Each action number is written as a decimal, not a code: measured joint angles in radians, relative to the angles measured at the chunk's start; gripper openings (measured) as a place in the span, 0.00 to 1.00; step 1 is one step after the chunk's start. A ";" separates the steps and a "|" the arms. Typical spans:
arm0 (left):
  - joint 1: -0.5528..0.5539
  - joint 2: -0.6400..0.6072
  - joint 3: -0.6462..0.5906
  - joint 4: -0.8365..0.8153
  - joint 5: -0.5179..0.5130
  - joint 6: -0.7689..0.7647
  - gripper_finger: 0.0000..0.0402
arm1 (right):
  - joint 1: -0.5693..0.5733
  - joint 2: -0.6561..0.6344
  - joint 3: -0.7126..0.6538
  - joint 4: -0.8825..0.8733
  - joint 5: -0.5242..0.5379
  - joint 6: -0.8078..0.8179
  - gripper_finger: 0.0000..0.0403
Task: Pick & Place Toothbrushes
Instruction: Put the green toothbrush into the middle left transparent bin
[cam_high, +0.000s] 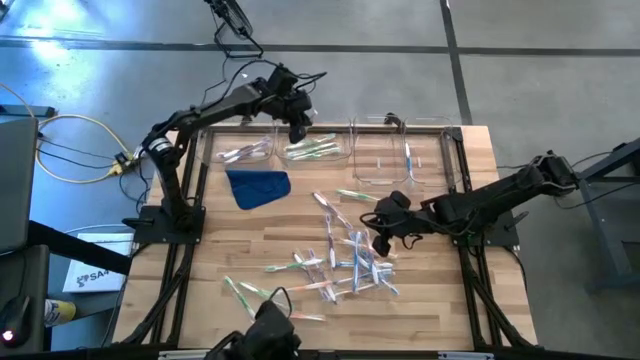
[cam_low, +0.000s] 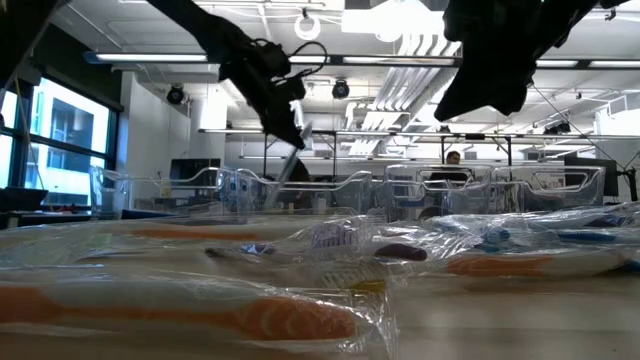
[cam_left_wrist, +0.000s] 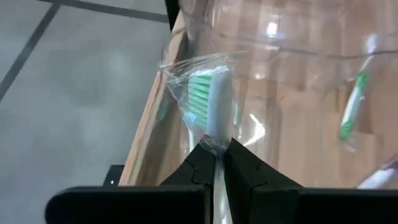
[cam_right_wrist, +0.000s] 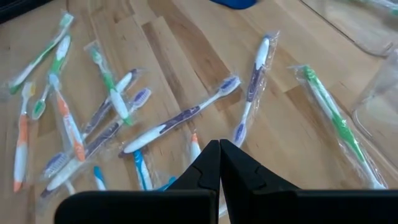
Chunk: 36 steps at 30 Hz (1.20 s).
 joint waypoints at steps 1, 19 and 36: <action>0.000 0.005 0.023 -0.016 -0.001 0.001 0.02 | -0.002 0.001 0.000 0.000 0.000 0.000 0.00; -0.041 0.082 0.070 -0.092 -0.007 0.018 0.02 | -0.012 0.007 0.000 0.000 0.000 0.003 0.00; -0.064 0.139 0.070 -0.013 -0.036 -0.028 0.29 | -0.012 0.007 0.000 -0.001 0.000 0.000 0.00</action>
